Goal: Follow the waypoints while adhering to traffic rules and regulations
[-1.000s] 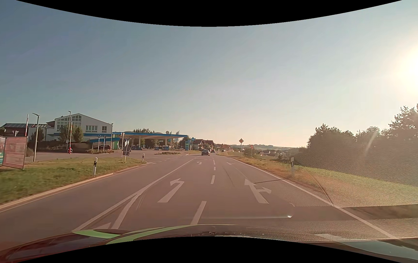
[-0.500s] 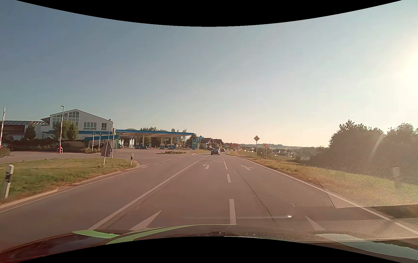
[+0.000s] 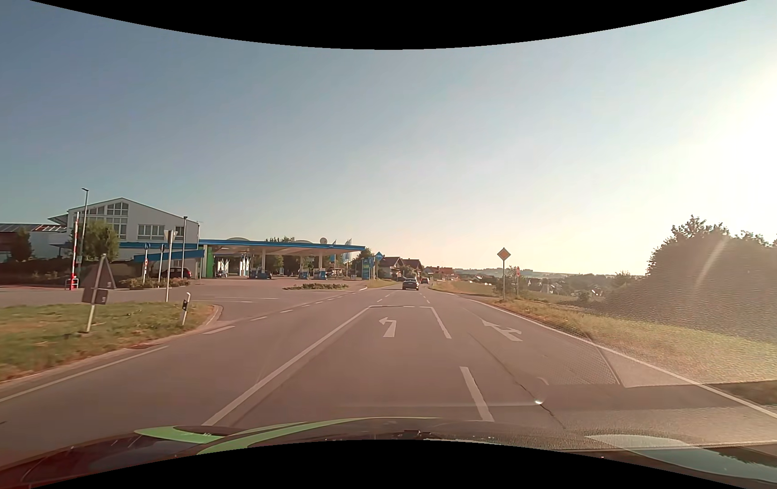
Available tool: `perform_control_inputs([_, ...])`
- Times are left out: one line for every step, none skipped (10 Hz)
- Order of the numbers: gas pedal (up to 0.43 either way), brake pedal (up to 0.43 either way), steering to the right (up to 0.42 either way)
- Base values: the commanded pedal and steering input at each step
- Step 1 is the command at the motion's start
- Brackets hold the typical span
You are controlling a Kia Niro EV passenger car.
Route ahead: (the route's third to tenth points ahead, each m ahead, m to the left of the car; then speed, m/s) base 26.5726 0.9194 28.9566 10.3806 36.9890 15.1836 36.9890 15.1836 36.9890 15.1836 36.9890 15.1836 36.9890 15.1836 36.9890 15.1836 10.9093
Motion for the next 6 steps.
perform_control_inputs([0.0,0.122,0.008])
perform_control_inputs([0.0,0.14,0.012])
perform_control_inputs([0.0,0.152,0.013])
perform_control_inputs([0.0,0.165,0.013])
perform_control_inputs([0.0,0.177,0.013])
perform_control_inputs([0.0,0.183,0.013])
